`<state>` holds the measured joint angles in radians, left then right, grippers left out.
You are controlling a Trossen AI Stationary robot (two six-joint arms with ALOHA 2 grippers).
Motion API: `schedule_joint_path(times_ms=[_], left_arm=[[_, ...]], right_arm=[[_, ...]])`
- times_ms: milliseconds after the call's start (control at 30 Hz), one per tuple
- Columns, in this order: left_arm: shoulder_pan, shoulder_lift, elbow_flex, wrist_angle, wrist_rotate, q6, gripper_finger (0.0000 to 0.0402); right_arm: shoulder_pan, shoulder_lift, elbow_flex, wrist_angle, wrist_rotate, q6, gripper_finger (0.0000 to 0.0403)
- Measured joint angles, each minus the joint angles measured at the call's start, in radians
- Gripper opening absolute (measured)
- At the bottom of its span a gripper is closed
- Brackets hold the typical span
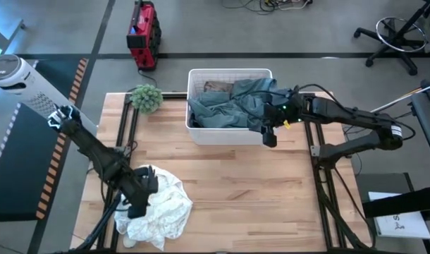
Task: Sort clothes
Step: Put the white pair of socks into the white bin
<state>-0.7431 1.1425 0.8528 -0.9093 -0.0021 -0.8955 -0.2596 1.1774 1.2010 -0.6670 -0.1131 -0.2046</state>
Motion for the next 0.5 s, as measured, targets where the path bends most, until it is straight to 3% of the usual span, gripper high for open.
schedule_joint_path(times_ms=[233, 500], left_arm=[[-0.058, 0.120, -0.001, -0.022, 0.096, -0.178, 0.0228], [-0.072, 0.245, -0.002, -0.018, 0.162, -0.206, 0.0246]], right_arm=[[0.022, -0.031, -0.032, 0.024, 0.001, 0.025, 0.0181], [0.029, -0.033, -0.032, 0.022, 0.001, 0.024, 0.0179]])
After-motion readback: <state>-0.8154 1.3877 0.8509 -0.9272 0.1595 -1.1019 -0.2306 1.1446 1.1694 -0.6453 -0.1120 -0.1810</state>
